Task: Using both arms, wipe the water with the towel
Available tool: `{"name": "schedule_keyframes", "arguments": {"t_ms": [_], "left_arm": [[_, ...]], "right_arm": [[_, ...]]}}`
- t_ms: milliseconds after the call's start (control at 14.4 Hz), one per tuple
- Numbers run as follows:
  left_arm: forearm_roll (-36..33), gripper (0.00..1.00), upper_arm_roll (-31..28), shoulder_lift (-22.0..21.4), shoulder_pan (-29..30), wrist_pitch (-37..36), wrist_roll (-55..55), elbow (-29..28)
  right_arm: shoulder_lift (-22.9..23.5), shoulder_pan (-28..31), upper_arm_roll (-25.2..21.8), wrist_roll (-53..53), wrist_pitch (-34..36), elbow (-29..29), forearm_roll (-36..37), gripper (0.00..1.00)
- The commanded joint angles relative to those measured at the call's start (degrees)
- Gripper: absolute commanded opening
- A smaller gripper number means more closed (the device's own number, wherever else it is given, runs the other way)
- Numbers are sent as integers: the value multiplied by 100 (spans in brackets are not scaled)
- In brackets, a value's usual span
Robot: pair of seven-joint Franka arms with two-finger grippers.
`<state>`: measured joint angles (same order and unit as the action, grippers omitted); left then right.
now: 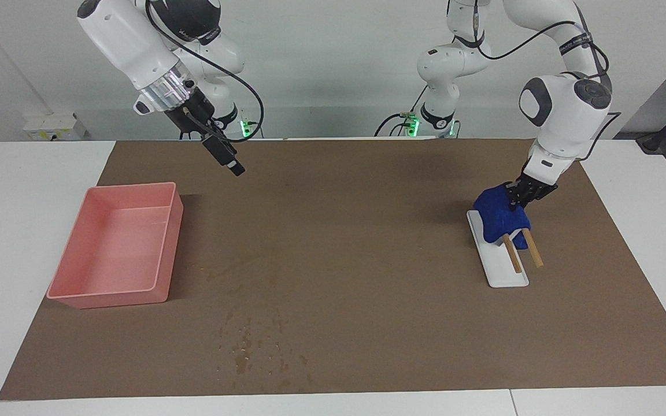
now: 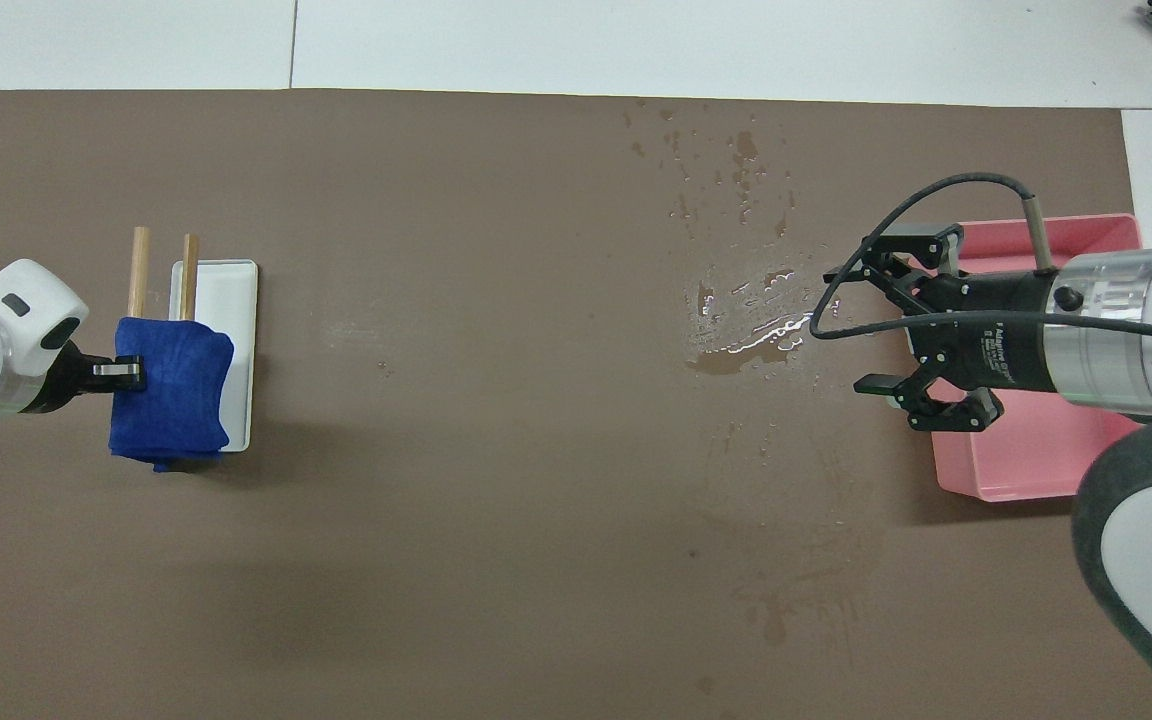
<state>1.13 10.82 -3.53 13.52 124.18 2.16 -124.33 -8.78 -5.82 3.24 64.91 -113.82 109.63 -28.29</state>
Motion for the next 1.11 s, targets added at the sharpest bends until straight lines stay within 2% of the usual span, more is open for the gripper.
{"name": "schedule_keyframes", "arguments": {"t_ms": [0, 624, 763, 1040], "left_arm": [[53, 0, -80, 80, -33, -341, -102, 426], [159, 0, -80, -7, -33, -368, -76, 392], [159, 26, -80, -7, -33, -298, -49, 365], [150, 31, -80, -7, -33, -245, -49, 356]], "right_arm": [[8, -60, 9, 92, -70, -64, -167, 100], [-53, -516, 10, 382, -114, 260, -176, 100], [-53, -543, 10, 382, -236, 330, -176, 100], [-9, -658, 10, 391, -465, 419, -176, 100]]}}
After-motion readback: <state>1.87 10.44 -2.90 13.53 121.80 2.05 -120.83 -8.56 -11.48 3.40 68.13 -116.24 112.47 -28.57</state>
